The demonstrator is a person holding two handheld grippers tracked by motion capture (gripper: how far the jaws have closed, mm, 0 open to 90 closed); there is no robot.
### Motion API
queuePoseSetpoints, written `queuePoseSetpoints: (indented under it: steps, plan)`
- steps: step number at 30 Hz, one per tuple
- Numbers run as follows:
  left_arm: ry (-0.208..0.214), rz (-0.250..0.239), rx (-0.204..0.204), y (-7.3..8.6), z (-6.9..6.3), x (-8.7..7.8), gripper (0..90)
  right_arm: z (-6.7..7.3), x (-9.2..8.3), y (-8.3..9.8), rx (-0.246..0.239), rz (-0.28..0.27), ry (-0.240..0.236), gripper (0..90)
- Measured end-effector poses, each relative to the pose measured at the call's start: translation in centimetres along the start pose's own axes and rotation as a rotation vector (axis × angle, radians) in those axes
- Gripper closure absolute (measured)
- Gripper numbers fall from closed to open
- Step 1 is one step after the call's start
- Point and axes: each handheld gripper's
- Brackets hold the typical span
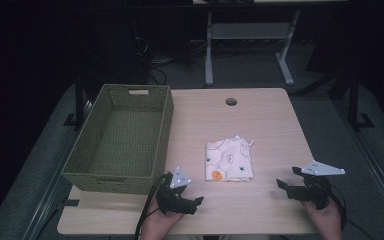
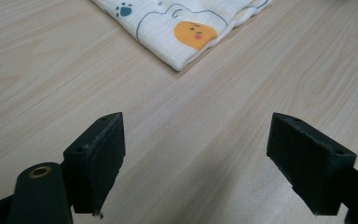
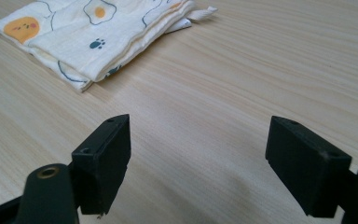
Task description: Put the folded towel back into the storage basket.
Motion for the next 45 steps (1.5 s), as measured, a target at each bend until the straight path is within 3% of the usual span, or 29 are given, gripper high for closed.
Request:
queuePoseSetpoints:
  steps: [12, 21, 33, 45]
  plan:
    - [0.002, -0.002, 0.023, -0.3, -0.3, -0.2, 20.0, -0.1, -0.2, -0.1, 0.020, -0.012, 0.012, 20.2]
    - [0.004, -0.001, 0.059, -1.5, -0.8, -0.2, 20.1, 0.0, -0.2, 0.0, 0.029, -0.019, 0.012, 19.5]
    - [0.030, 0.022, 0.092, -4.2, -1.2, 2.1, 20.9, 0.1, -0.2, 0.0, 0.031, -0.004, 0.020, 18.8]
    - [0.041, 0.064, 0.097, -5.5, -1.0, 3.5, 20.9, 0.0, -0.2, 0.0, 0.044, -0.006, 0.016, 18.2]
Point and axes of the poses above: each handheld gripper's, and its own axes: x roughly forward along the jaws, y roughly out of its underside, z roughly to its left, and after that the axes turned 12 degrees about -z, right-handed
